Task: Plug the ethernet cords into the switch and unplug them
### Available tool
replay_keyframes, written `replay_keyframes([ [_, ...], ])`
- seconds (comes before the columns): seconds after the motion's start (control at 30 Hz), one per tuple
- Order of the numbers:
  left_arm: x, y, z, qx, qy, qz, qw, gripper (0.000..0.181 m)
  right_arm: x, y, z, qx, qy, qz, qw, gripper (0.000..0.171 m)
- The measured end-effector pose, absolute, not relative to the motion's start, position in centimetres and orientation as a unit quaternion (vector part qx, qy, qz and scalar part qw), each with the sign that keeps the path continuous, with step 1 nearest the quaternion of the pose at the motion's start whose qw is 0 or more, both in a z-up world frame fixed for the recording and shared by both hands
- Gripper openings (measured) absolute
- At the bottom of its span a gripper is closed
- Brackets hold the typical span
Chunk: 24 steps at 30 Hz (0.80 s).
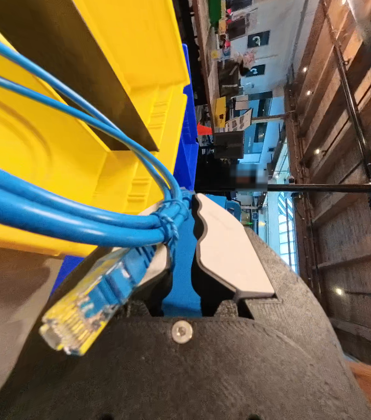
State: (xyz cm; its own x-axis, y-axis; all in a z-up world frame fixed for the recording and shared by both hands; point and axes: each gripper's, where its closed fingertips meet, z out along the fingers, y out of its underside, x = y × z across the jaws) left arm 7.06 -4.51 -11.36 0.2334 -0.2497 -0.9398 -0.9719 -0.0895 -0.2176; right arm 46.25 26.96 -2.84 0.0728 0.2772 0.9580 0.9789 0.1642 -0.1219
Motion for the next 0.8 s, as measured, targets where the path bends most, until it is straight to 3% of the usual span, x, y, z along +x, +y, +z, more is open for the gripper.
replay_keyframes([
  [0.17, 7.3, -4.6, -11.4, -0.625, 0.491, 0.389, 0.467, 0.029, 44.7, 28.8, -4.9, -0.561, -0.599, -0.337, 0.461, 0.016],
  [0.23, 7.3, -4.7, -11.1, -0.624, 0.487, 0.387, 0.473, 0.029, 44.8, 28.9, -7.3, -0.581, -0.623, -0.331, 0.406, 0.018],
  [0.33, 7.2, -4.8, -10.8, -0.624, 0.483, 0.386, 0.478, 0.029, 45.7, 28.5, -9.5, -0.575, -0.659, -0.348, 0.338, 0.032],
  [0.6, 7.0, -4.8, -10.6, -0.625, 0.478, 0.391, 0.477, 0.029, 48.8, 28.9, -5.4, -0.568, -0.654, -0.387, 0.316, 0.053],
  [0.8, 7.0, -4.7, -10.5, -0.623, 0.475, 0.397, 0.478, 0.029, 48.9, 29.0, -2.5, -0.58, -0.611, -0.387, 0.375, 0.049],
])
